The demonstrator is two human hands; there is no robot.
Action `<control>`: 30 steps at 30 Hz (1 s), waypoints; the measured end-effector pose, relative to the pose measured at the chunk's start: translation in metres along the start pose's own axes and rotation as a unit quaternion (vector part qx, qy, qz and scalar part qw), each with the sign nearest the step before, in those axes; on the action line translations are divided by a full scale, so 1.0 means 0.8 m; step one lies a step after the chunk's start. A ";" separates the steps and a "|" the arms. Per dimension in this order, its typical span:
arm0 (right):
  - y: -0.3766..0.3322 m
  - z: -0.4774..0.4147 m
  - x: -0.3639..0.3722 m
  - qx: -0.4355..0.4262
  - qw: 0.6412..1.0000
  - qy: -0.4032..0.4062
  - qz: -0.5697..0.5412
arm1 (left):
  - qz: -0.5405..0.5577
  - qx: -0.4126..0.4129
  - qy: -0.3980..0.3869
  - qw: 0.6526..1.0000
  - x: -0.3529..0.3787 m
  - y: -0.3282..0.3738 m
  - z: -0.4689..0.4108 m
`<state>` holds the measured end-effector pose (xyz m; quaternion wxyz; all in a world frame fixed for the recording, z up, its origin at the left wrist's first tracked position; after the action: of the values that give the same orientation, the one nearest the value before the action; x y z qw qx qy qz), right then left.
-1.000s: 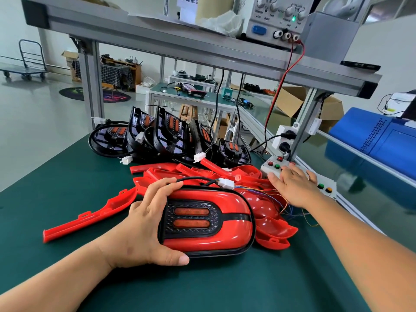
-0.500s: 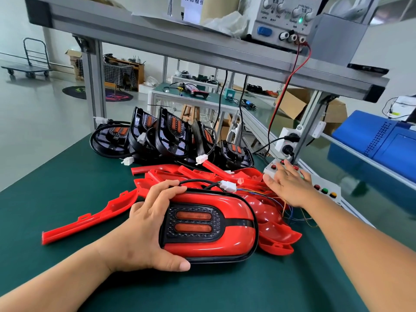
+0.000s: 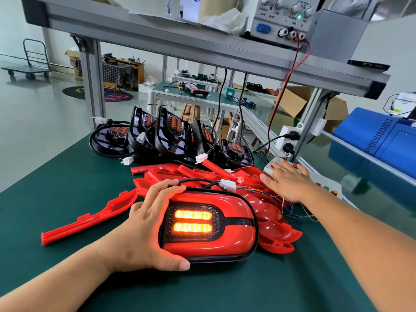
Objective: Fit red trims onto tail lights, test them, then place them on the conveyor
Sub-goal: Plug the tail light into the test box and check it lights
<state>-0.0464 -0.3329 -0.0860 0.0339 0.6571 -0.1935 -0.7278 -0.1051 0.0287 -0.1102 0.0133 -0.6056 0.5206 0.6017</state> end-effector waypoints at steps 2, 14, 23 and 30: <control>0.000 -0.001 0.000 0.001 1.000 0.002 0.002 | 0.000 -0.001 -0.001 1.000 0.000 0.000 0.000; 0.000 -0.004 0.001 -0.005 1.000 0.006 0.003 | -0.004 -0.001 -0.004 1.000 -0.002 0.006 0.000; -0.001 -0.002 0.003 -0.004 1.000 0.001 0.001 | -0.005 -0.004 -0.011 1.000 -0.002 0.006 0.000; 0.000 -0.003 0.004 -0.007 1.000 0.007 -0.001 | -0.005 -0.003 -0.012 1.000 -0.002 0.007 0.000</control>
<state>-0.0444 -0.3344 -0.0894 0.0391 0.6619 -0.1872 -0.7248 -0.1078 0.0269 -0.1059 0.0208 -0.6011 0.5158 0.6100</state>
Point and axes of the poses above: each hand's wrist, its own z-axis away from the middle knuckle, its own x-axis out of the palm, y = z × x, the point moved 6 cm from there along -z, towards the middle knuckle, and after that the axes turned 5 degrees about z, right-handed, at the moved point
